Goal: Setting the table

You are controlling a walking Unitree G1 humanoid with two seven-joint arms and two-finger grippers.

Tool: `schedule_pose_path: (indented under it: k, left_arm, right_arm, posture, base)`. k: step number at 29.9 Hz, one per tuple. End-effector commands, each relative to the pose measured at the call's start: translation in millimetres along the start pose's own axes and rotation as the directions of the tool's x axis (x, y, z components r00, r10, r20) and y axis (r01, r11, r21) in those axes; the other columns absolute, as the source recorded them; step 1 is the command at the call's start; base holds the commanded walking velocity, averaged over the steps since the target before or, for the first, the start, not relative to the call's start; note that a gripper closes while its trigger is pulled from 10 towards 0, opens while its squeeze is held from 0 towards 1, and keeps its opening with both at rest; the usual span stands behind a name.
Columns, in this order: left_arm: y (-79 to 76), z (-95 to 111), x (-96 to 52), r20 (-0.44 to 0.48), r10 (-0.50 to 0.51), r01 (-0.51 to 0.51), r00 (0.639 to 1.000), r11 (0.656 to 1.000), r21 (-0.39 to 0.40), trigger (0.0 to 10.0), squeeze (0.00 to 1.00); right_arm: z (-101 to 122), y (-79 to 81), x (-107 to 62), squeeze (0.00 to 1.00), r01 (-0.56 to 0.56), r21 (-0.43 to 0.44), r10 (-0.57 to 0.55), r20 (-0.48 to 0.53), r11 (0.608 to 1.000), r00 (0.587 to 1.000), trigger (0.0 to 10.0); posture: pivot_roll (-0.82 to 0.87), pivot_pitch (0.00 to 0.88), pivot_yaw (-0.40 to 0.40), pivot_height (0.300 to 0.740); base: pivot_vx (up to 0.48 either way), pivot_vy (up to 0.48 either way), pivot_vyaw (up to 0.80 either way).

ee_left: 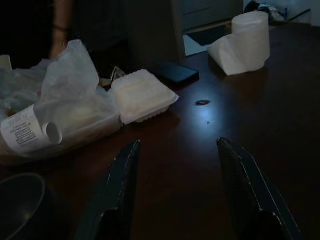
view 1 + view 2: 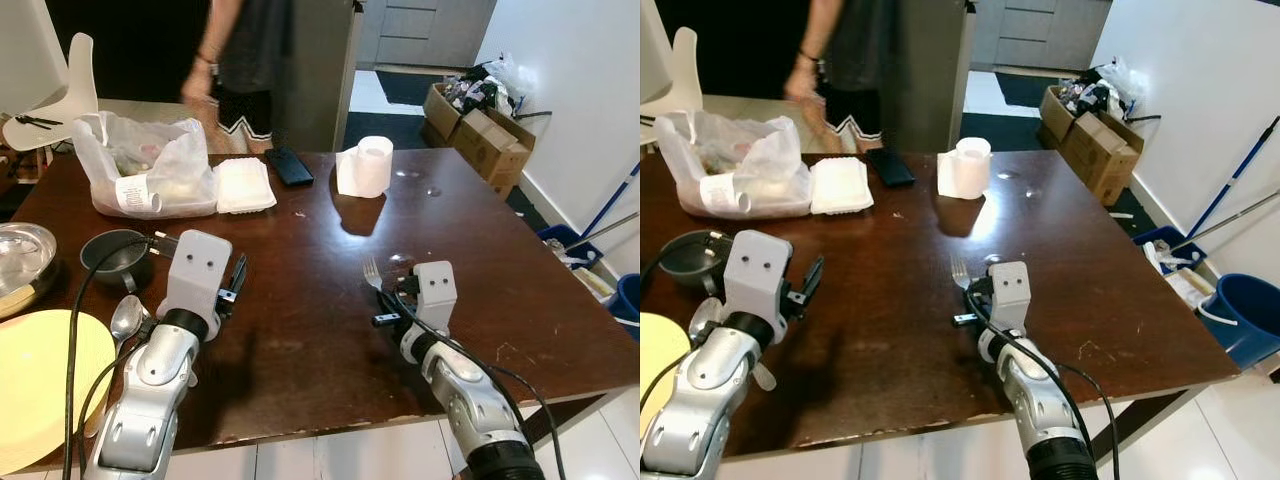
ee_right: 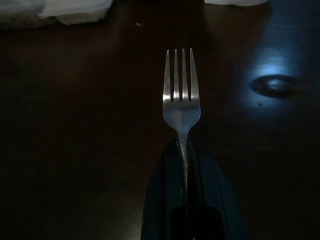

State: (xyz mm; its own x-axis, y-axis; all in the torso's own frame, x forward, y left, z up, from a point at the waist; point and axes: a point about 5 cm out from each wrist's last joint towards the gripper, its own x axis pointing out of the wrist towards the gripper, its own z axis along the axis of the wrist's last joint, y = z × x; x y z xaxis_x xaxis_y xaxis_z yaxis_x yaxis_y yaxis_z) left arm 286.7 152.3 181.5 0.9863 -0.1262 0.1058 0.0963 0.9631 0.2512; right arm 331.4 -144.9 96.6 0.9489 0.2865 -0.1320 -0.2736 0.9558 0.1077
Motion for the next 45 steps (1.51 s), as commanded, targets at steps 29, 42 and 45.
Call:
schedule_pose_path:
  k: [29,42,45]
  left_arm:
    - [-9.6,1.8,-5.9,-0.032,-0.041,0.040,0.999,0.999,-0.017,10.0,0.00]
    - [-16.3,-5.7,-12.8,-0.063,-0.021,0.018,0.998,0.998,-0.059,10.0,0.00]
    - [-13.9,-7.2,-14.8,-0.062,0.001,-0.004,0.998,0.998,-0.057,10.0,0.00]
  right_arm:
    - [42.0,-12.1,2.9,0.00,0.014,-0.020,-0.009,0.212,1.000,0.977,10.0]
    - [43.5,32.7,-30.2,0.00,-0.061,-0.043,0.071,0.289,0.997,0.955,10.0]
    - [44.5,25.1,-34.2,0.00,-0.024,-0.044,0.036,0.279,0.999,0.960,10.0]
  posture:
    - [0.04,0.000,0.016,0.740]
    - [0.00,0.000,0.018,0.740]
    - [0.00,0.000,0.020,0.740]
  base:
    - [0.000,0.000,0.00]
    - [0.000,0.000,0.00]
    - [0.000,0.000,0.00]
